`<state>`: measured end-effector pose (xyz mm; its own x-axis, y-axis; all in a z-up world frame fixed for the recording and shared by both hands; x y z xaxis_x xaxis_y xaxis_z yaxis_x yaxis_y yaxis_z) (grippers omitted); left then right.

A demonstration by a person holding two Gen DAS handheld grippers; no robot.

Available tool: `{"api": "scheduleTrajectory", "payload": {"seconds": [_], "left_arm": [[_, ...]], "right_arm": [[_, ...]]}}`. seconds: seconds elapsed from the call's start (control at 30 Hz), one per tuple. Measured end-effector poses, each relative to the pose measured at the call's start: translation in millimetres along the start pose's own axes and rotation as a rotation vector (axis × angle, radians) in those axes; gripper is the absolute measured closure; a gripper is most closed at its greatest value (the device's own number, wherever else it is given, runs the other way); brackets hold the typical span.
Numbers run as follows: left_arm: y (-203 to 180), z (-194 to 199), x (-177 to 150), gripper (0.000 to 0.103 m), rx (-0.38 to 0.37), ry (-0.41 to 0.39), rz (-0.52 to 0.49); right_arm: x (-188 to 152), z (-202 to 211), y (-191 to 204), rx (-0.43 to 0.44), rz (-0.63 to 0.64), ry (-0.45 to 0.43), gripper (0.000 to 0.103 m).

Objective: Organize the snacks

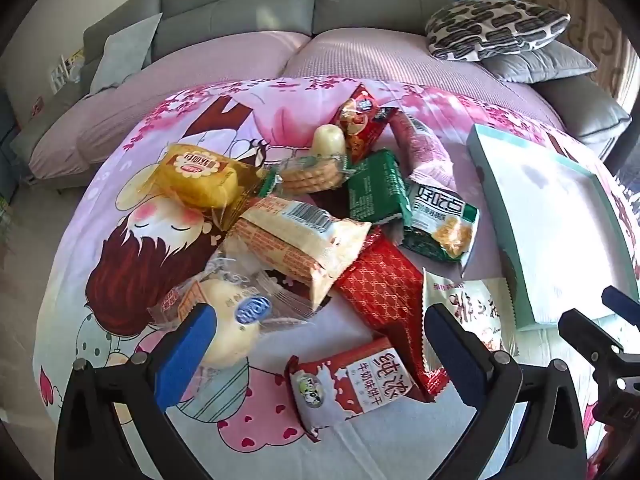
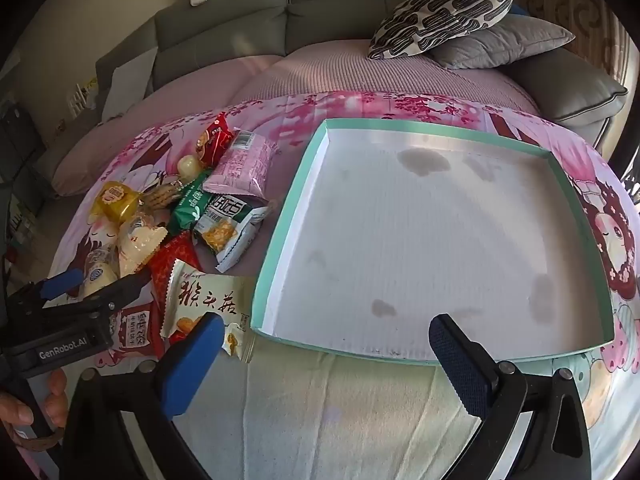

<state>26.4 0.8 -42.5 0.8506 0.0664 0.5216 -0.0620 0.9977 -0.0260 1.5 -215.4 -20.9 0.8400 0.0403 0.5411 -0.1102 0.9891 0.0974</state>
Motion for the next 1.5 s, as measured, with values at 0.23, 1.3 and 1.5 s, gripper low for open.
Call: {"api": "scheduleTrajectory", "payload": {"seconds": [0.23,1.3,1.5], "left_arm": [[-12.3,0.9,-3.4,0.0,0.027,-0.001,-0.05],[-14.2,-2.6,-3.7,0.0,-0.004,0.011,-0.057],[-14.1,-3.0,-3.5,0.0,-0.004,0.013,-0.058]], "right_arm": [[-0.9,1.0,-1.4,-0.003,-0.002,-0.005,0.0],[-0.4,1.7,-6.4,-0.008,-0.027,0.005,0.0],[-0.1,1.8,-5.0,-0.006,-0.021,0.006,0.0]]}}
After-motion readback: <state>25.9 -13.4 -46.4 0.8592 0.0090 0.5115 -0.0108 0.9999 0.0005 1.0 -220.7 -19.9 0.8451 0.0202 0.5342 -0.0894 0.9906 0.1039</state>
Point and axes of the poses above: each gripper's, at about its wrist camera, not at the fingertips, and z roughly against the way its jaws point, y to its left, x to its top, the point moved 5 cm from there along -z, roughly the way its jaws point, and after that the axes turned 5 degrees about z, right-handed, at the moved point
